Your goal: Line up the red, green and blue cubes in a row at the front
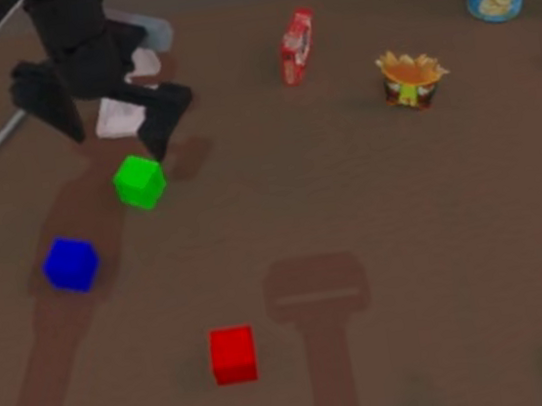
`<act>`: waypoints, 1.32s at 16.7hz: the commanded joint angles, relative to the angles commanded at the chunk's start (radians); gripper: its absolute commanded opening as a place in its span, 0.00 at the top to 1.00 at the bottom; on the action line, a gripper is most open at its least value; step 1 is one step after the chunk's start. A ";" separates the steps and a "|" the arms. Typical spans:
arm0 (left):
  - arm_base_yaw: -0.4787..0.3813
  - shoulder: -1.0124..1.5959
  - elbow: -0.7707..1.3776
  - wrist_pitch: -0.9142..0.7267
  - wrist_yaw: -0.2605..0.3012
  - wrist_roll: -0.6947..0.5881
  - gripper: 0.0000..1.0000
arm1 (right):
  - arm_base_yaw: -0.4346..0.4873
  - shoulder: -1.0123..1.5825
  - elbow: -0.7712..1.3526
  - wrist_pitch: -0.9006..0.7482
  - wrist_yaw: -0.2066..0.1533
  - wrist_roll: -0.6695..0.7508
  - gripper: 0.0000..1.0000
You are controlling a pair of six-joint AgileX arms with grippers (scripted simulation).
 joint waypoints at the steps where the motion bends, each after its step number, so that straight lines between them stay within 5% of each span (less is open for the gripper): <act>1: 0.003 0.021 0.021 0.000 -0.005 -0.001 0.00 | -0.011 -0.028 -0.027 0.019 0.003 0.007 0.00; 10: 0.003 0.041 0.023 0.019 -0.010 -0.004 0.00 | -0.022 -0.058 -0.055 0.039 0.007 0.013 0.00; 17: 0.007 0.070 -0.195 0.271 -0.010 -0.001 0.00 | -0.022 -0.058 -0.055 0.039 0.007 0.013 0.00; 22: 0.008 0.075 -0.215 0.293 -0.010 -0.001 0.00 | -0.022 -0.058 -0.055 0.039 0.007 0.013 0.00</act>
